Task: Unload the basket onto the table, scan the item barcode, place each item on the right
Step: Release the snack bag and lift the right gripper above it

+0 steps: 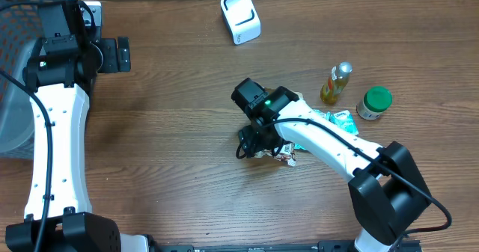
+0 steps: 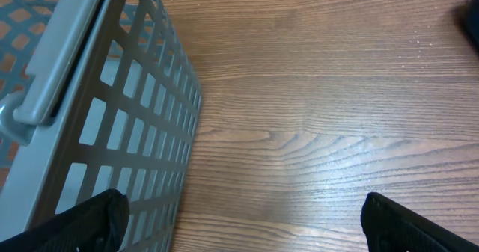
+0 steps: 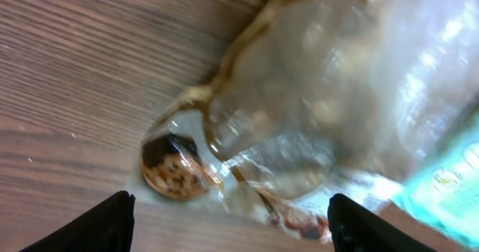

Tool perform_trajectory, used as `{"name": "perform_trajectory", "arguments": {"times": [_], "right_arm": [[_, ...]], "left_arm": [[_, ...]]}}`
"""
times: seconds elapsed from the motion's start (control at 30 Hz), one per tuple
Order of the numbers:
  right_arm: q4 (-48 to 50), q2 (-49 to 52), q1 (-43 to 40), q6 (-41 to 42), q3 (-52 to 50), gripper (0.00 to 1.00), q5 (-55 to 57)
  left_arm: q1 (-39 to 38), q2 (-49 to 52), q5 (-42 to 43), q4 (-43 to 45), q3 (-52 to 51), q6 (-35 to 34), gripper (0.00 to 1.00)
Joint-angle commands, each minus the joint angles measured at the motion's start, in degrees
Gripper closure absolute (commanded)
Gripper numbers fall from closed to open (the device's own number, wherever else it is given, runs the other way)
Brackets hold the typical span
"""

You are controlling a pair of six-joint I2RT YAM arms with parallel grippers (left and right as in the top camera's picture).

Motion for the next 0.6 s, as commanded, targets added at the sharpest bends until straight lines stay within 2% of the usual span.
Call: {"name": "perform_trajectory", "arguments": {"times": [0.0, 0.17, 0.3, 0.4, 0.57], "right_arm": [[2.5, 0.1, 0.7, -0.6, -2.7, 0.18, 2.2], [4.7, -0.1, 0.6, 0.5, -1.8, 0.17, 2.2], [1.8, -1.0, 0.6, 0.5, 4.4, 0.07, 2.7], [-1.2, -1.6, 0.2, 3.6, 9.8, 0.0, 6.9], [-2.3, -1.6, -2.2, 4.8, 16.1, 0.0, 11.1]], "left_arm": [[0.5, 0.1, 0.7, 0.2, 0.4, -0.6, 0.0], [0.5, 0.1, 0.7, 0.2, 0.4, -0.6, 0.0], [0.5, 0.1, 0.7, 0.2, 0.4, -0.6, 0.0], [0.5, 0.1, 0.7, 0.2, 0.4, -0.6, 0.0], [0.5, 0.1, 0.7, 0.2, 0.4, -0.6, 0.0]]}}
